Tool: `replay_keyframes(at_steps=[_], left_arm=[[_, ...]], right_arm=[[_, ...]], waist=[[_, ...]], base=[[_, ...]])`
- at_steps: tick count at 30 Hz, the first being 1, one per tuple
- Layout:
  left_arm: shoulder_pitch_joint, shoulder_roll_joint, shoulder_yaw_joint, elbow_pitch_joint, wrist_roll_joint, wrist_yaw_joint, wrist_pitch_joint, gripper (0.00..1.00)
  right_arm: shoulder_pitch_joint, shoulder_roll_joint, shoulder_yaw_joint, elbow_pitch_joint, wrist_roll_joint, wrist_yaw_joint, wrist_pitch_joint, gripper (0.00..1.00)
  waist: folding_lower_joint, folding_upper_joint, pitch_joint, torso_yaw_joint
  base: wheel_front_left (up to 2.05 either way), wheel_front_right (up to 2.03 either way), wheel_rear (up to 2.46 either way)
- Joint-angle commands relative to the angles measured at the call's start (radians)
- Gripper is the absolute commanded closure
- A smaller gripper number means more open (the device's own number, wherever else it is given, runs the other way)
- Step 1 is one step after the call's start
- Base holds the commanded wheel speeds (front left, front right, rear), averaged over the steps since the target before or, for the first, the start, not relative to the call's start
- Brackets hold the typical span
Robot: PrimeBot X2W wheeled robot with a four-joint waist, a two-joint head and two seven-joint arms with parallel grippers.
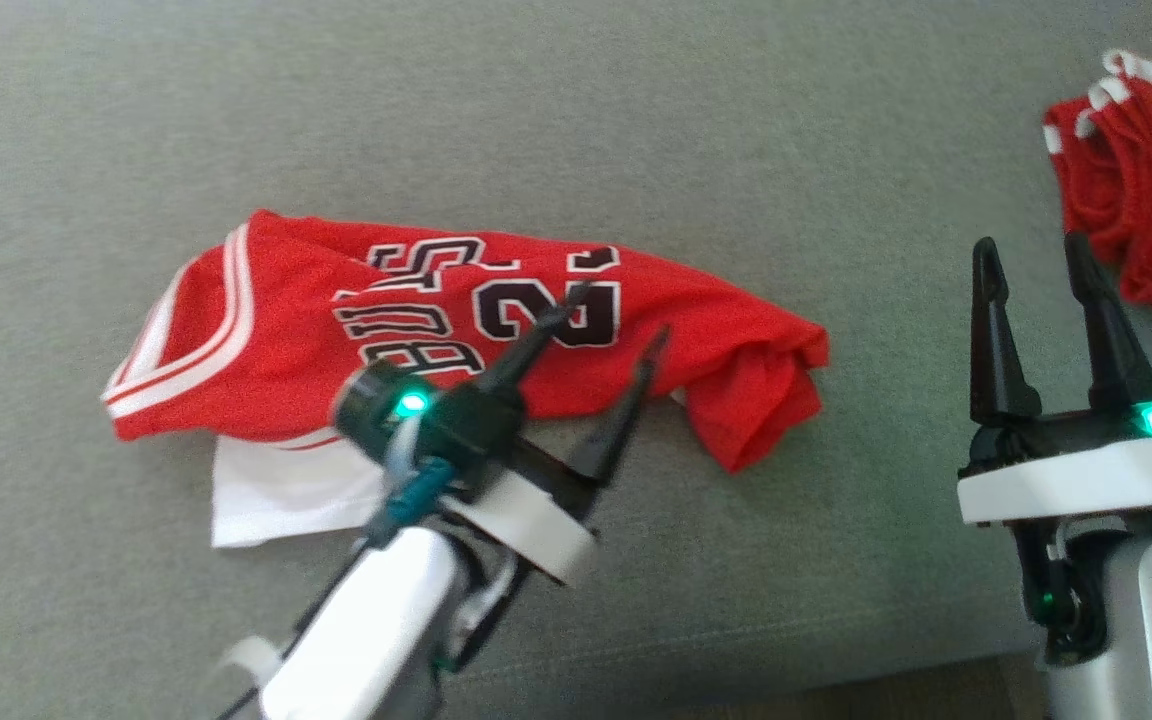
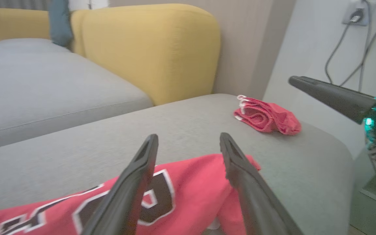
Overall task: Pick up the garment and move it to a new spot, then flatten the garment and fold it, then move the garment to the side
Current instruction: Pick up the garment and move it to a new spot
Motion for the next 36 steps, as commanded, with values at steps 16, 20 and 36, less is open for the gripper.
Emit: replay_keyframes(at_steps=[16, 20, 36], left_arm=[[0.1, 0.172, 0.353, -0.085, -0.086, 0.16, -0.06, 0.0], [0.145, 0.199, 0.397, -0.095, -0.102, 0.167, -0.063, 0.0], [0.284, 0.224, 0.405, -0.15, -0.102, 0.208, -0.041, 0.0]], right_arm=[[0.043, -0.005, -0.015, -0.08, -0.047, -0.001, 0.063, 0.0], [0.065, -0.005, -0.016, -0.084, -0.052, -0.001, 0.075, 0.0], [0.142, -0.006, -0.003, -0.096, -0.05, -0.001, 0.101, 0.0]], waist=[[0.0, 0.0, -0.094, 0.112], [0.0, 0.0, -0.117, 0.109], [0.0, 0.0, -0.195, 0.089]], base=[[0.0, 0.0, 0.0], [0.0, 0.0, 0.0], [0.0, 0.0, 0.0]])
